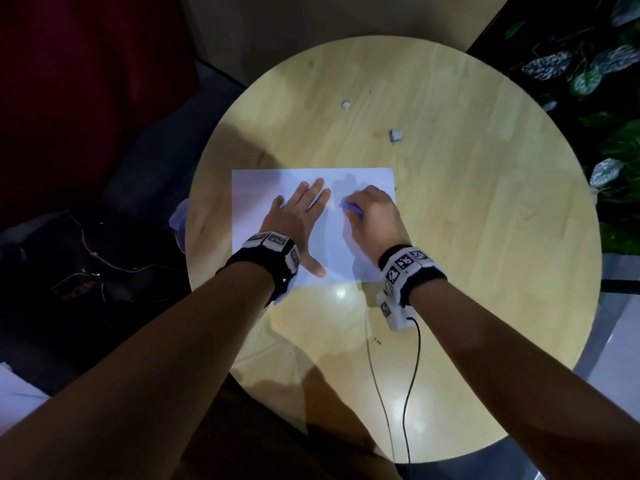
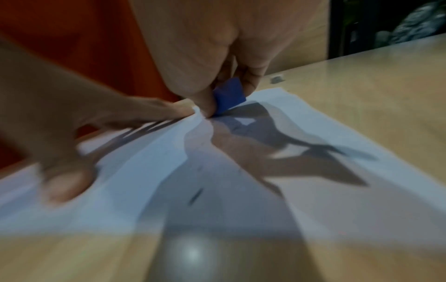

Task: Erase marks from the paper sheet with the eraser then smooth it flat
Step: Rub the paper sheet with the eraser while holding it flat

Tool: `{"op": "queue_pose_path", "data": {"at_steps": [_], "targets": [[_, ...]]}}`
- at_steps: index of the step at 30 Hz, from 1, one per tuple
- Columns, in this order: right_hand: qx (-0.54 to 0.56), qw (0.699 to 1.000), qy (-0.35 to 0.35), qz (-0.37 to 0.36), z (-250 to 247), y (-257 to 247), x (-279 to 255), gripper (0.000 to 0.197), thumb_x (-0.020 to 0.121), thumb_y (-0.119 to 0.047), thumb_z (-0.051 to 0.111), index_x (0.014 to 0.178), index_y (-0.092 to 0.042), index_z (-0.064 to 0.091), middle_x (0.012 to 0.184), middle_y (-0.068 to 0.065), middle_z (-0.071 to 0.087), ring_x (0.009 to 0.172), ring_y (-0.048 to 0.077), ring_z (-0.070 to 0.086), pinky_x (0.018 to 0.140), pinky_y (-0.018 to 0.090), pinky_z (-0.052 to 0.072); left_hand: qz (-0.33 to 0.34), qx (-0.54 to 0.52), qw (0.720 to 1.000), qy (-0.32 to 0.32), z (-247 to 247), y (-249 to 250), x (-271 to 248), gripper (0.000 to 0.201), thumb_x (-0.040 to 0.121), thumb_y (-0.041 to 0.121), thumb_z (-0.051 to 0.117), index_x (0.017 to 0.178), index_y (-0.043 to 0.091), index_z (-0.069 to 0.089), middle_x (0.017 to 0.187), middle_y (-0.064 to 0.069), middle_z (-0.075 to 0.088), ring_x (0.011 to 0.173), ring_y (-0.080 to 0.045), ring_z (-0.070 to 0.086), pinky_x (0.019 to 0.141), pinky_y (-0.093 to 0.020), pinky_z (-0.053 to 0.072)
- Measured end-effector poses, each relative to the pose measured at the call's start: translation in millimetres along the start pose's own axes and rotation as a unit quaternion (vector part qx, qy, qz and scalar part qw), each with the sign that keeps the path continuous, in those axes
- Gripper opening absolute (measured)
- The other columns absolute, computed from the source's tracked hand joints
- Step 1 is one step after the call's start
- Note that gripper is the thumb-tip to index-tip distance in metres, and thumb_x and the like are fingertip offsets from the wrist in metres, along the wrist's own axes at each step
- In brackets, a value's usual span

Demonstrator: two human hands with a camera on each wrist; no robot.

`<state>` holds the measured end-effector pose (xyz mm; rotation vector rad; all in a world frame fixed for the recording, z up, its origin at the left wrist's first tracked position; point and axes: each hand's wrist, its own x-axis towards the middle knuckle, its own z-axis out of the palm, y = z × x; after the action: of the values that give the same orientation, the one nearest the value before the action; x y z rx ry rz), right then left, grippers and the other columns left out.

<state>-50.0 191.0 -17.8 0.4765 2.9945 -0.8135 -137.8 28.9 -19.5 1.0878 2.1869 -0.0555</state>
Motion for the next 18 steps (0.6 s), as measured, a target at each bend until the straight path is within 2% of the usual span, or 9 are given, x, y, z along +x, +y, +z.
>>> {"op": "queue_pose_path", "data": {"at_steps": [4, 6, 7, 9, 11, 13, 15, 17, 18], "targets": [[0.028, 0.99, -0.089, -0.104, 7, -24, -55, 0.012, 0.084, -0.002, 0.063, 0.093, -0.007, 0.069, 0.089, 0.009, 0.062, 0.081, 0.029, 0.056, 0.076, 0.033, 0.047, 0.003, -0.012, 1.0, 0.004, 0, -1, 0, 0.151, 0.054, 0.066, 0.086, 0.157, 0.021, -0.015, 0.162, 0.005, -0.028, 0.152, -0.019, -0.017, 0.122, -0.052, 0.007], [0.012, 0.982, -0.12, -0.143, -4, -23, -41, 0.009, 0.084, -0.003, 0.063, 0.09, -0.007, 0.069, 0.086, 0.01, 0.062, 0.077, 0.03, 0.056, 0.074, 0.034, 0.048, 0.004, -0.006, 1.0, 0.001, -1, -1, 0, 0.151, 0.054, 0.067, 0.085, 0.157, 0.02, -0.015, 0.162, 0.005, -0.029, 0.152, -0.019, -0.017, 0.121, -0.052, 0.007], [-0.006, 0.987, -0.097, -0.125, -6, -17, -24, 0.01, 0.084, -0.003, 0.062, 0.09, -0.006, 0.07, 0.086, 0.012, 0.063, 0.076, 0.032, 0.057, 0.073, 0.036, 0.049, 0.003, -0.003, 1.0, 0.001, -1, -1, 0, 0.151, 0.055, 0.067, 0.085, 0.157, 0.021, -0.015, 0.161, 0.005, -0.029, 0.152, -0.019, -0.017, 0.121, -0.051, 0.008], [-0.015, 0.999, -0.014, -0.03, -8, -3, 8, 0.013, 0.086, -0.005, 0.059, 0.092, -0.006, 0.071, 0.089, 0.013, 0.063, 0.081, 0.033, 0.06, 0.076, 0.037, 0.05, 0.002, -0.001, 1.0, 0.003, 0, -1, 0, 0.15, 0.055, 0.065, 0.086, 0.157, 0.022, -0.014, 0.162, 0.006, -0.028, 0.151, -0.018, -0.017, 0.122, -0.051, 0.008], [0.004, 0.999, 0.029, 0.025, 0, 0, 9, 0.015, 0.086, -0.007, 0.058, 0.095, -0.008, 0.071, 0.092, 0.012, 0.063, 0.085, 0.032, 0.06, 0.079, 0.037, 0.05, 0.001, -0.002, 1.0, 0.008, 1, 0, 0, 0.15, 0.054, 0.064, 0.087, 0.158, 0.022, -0.013, 0.162, 0.006, -0.028, 0.152, -0.018, -0.017, 0.122, -0.052, 0.009], [0.021, 1.0, 0.001, -0.02, 13, -15, -19, 0.014, 0.085, -0.005, 0.059, 0.093, -0.008, 0.07, 0.089, 0.011, 0.064, 0.082, 0.032, 0.059, 0.077, 0.039, 0.05, 0.002, -0.009, 1.0, 0.004, 2, -1, 0, 0.151, 0.054, 0.065, 0.086, 0.158, 0.022, -0.014, 0.162, 0.005, -0.028, 0.152, -0.019, -0.017, 0.121, -0.052, 0.007], [0.04, 0.99, -0.084, -0.107, 15, -29, -51, 0.011, 0.086, -0.003, 0.059, 0.09, -0.008, 0.069, 0.085, 0.009, 0.061, 0.077, 0.028, 0.055, 0.074, 0.036, 0.048, 0.006, -0.004, 1.0, 0.005, 1, -2, 1, 0.151, 0.053, 0.07, 0.084, 0.157, 0.021, -0.014, 0.162, 0.004, -0.027, 0.152, -0.02, -0.016, 0.12, -0.052, 0.008], [0.016, 0.977, -0.136, -0.165, 4, -26, -44, 0.01, 0.083, -0.001, 0.061, 0.088, -0.007, 0.068, 0.083, 0.01, 0.06, 0.075, 0.029, 0.054, 0.072, 0.036, 0.047, 0.007, 0.003, 1.0, 0.002, 1, -2, 2, 0.152, 0.053, 0.072, 0.082, 0.157, 0.02, -0.015, 0.162, 0.004, -0.028, 0.152, -0.02, -0.016, 0.12, -0.052, 0.008], [-0.006, 0.98, -0.123, -0.156, 0, -19, -30, 0.011, 0.082, 0.0, 0.063, 0.088, -0.006, 0.068, 0.082, 0.011, 0.061, 0.075, 0.03, 0.056, 0.073, 0.036, 0.048, 0.005, 0.005, 1.0, -0.002, 1, -2, 2, 0.151, 0.054, 0.071, 0.083, 0.157, 0.021, -0.016, 0.162, 0.004, -0.028, 0.152, -0.02, -0.017, 0.12, -0.052, 0.008]]}}
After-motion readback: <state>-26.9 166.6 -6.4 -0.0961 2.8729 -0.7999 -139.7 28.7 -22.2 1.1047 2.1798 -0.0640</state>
